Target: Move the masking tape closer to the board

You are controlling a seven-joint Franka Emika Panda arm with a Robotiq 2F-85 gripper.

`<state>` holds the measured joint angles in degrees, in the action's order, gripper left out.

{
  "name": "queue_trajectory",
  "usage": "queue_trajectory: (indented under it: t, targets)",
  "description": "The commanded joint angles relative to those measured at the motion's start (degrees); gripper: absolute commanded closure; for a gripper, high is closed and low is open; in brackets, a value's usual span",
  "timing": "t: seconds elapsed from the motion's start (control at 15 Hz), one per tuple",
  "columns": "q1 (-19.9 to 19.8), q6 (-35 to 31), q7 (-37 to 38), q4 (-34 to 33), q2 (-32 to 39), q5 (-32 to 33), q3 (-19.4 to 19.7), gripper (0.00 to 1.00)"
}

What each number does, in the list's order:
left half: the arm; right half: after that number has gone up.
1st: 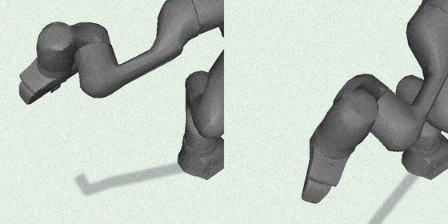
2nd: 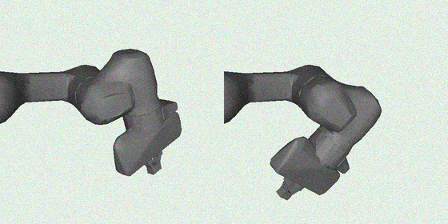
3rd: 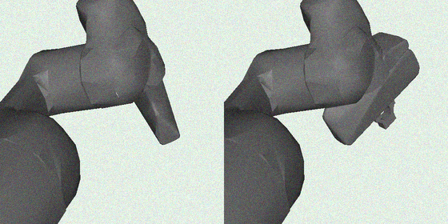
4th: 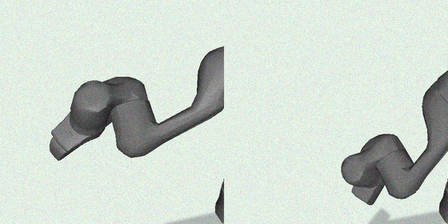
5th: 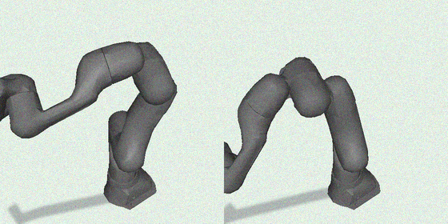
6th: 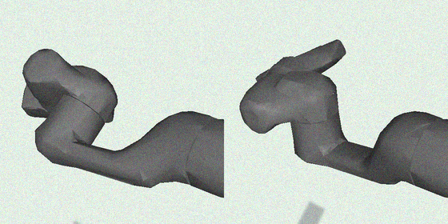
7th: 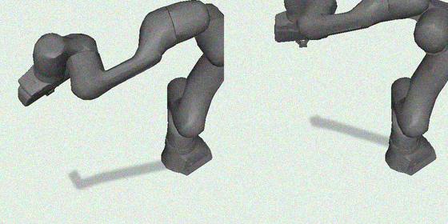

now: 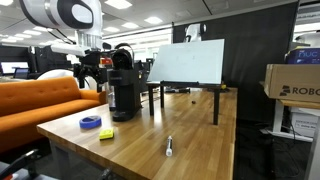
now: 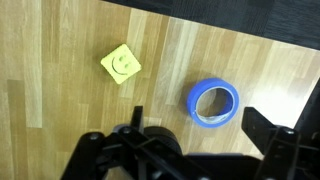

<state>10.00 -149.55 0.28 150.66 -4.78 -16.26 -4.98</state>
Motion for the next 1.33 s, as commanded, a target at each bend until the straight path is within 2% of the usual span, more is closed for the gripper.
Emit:
queue_trajectory:
  t: [0.0,0.73,1.27]
  targets:
    - [0.47,-7.10,-2.61,-0.24,4.82,-2.66,-1.52,0.00]
    - [-0.07,-28.73,1.97,-1.55,20.66,2.25,-6.62,0.00]
    - [1.83,-37.22,6.83,-7.71,31.53,6.40,-4.43,0.00]
